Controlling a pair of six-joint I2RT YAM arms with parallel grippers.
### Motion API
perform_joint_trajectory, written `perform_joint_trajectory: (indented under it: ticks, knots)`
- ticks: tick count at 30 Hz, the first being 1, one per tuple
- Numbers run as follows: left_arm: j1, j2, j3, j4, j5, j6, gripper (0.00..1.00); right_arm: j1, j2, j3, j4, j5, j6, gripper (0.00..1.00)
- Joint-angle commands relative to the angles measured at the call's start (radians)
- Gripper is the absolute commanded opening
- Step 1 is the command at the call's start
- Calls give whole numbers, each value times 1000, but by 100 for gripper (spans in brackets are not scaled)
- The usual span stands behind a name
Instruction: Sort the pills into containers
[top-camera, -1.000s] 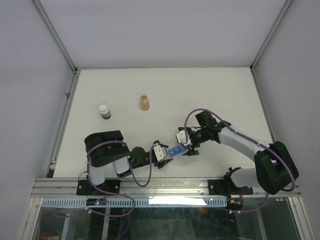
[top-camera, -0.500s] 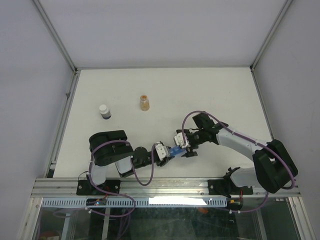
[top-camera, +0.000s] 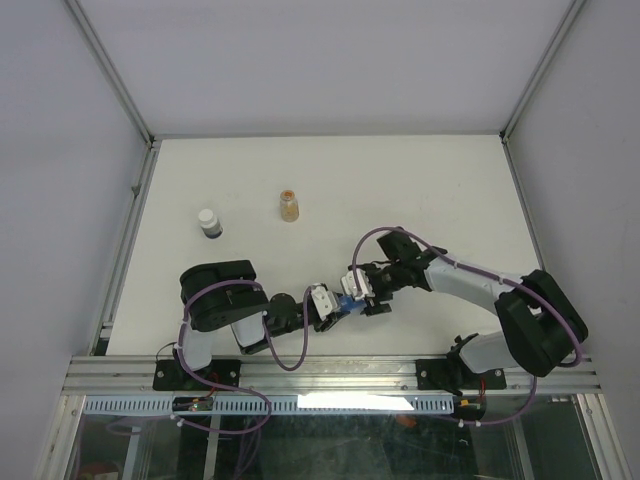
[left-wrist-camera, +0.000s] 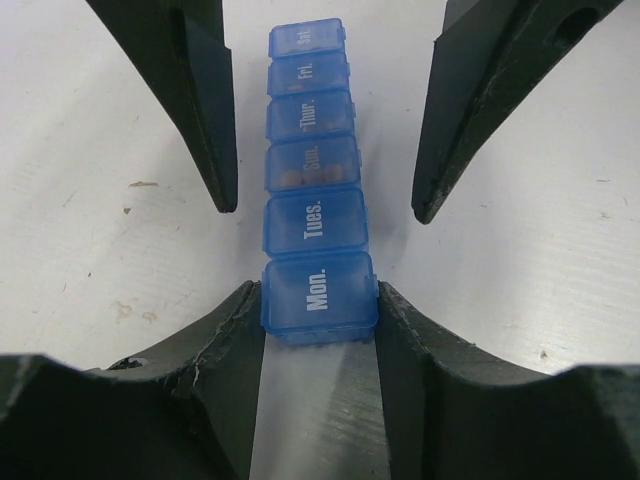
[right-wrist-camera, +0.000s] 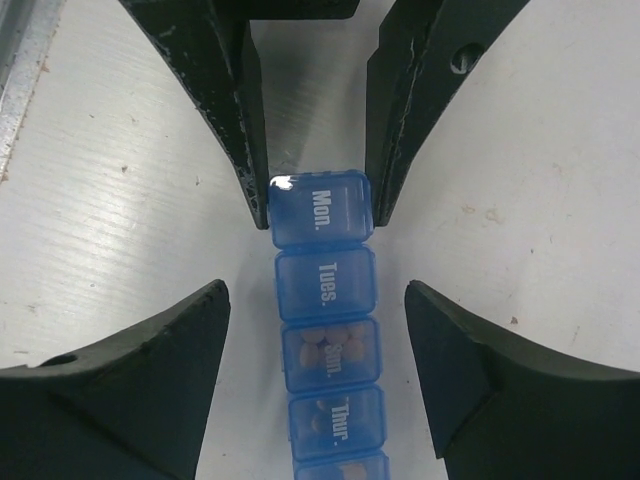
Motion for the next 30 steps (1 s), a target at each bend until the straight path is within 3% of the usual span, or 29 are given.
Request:
perform_joint_trajectory:
  ticks: [1,15,21,30]
  knots:
    - [-13,45,-18,199,23,0,27,17,13,-1,51,37,20,72]
    - [-13,44,-23,212,37,-7,25,56,32,5,54,72,26,52]
    - [-13,46,-24,212,45,-5,22,55,33,27,29,40,43,29]
    - [-13,43,-40,212,73,8,19,14,51,94,-76,-52,71,24]
